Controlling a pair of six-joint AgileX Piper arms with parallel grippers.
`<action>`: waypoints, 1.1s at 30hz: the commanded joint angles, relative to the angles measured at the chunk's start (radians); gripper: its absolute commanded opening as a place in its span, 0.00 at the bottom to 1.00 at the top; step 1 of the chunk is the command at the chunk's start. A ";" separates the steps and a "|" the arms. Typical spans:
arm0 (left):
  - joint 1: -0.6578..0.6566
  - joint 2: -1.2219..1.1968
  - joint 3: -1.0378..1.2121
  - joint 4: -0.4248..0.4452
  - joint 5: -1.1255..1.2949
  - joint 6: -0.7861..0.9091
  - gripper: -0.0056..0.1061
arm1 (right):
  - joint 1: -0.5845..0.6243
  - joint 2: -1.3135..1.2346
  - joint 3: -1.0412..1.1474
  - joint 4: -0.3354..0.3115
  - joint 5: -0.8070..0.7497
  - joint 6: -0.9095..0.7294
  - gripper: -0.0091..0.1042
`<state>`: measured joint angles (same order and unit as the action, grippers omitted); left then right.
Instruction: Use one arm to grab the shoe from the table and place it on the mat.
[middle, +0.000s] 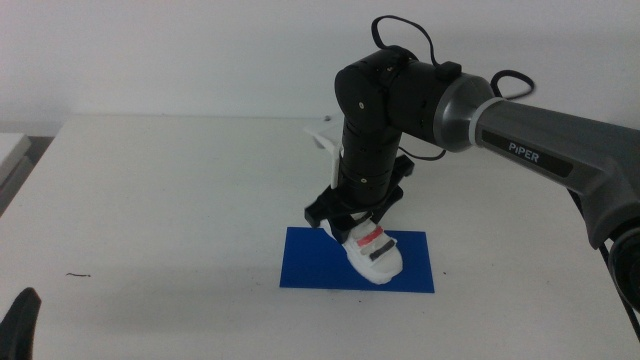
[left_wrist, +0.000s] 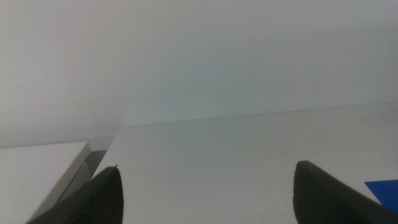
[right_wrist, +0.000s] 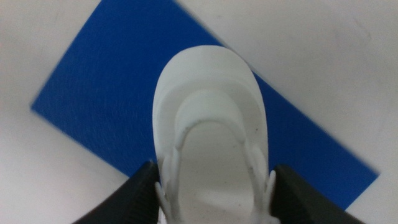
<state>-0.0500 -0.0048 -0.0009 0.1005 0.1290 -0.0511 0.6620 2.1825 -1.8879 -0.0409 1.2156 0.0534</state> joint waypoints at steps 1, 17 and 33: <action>0.000 0.005 0.001 -0.004 -0.013 -0.005 0.89 | 0.001 -0.006 -0.010 0.000 0.005 0.152 0.26; 0.000 0.005 0.001 -0.004 -0.013 -0.005 0.89 | 0.001 -0.004 -0.008 -0.052 0.005 1.644 0.26; 0.000 0.005 0.001 -0.004 -0.013 -0.005 0.89 | 0.005 -0.004 0.024 -0.057 0.005 2.087 0.06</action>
<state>-0.0500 -0.0048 -0.0009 0.1005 0.1290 -0.0511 0.6667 2.1829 -1.8778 -0.0999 1.2124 2.1168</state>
